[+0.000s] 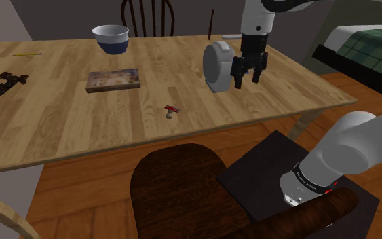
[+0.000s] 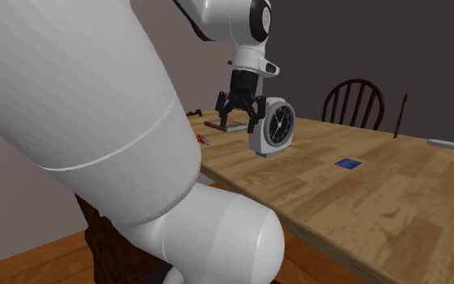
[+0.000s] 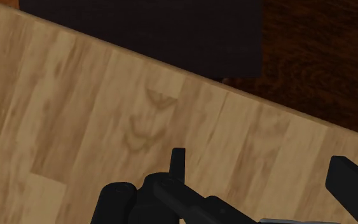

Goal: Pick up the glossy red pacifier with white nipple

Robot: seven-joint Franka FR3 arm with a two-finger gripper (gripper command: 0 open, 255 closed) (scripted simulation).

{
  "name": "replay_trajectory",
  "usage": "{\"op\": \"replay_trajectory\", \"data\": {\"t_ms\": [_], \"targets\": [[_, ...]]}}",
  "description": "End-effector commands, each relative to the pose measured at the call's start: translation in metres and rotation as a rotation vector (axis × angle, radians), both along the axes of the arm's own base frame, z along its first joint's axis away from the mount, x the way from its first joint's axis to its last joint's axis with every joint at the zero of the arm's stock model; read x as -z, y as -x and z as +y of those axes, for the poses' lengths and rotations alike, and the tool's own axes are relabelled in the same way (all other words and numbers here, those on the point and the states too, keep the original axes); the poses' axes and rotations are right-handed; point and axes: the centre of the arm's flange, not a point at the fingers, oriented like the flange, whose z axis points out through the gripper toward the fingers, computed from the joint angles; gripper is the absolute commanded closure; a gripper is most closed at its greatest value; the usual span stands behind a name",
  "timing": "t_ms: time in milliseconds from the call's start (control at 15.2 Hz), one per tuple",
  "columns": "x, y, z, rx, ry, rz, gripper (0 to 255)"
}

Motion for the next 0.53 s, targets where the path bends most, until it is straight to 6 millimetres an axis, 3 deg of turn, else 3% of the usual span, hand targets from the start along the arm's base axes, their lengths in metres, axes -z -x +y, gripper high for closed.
{"op": "replay_trajectory", "data": {"t_ms": [0,462], "targets": [[0.006,-0.011,0.023,0.014,0.003,0.013,0],[0.031,-0.059,0.102,0.058,0.016,0.056,0]]}}
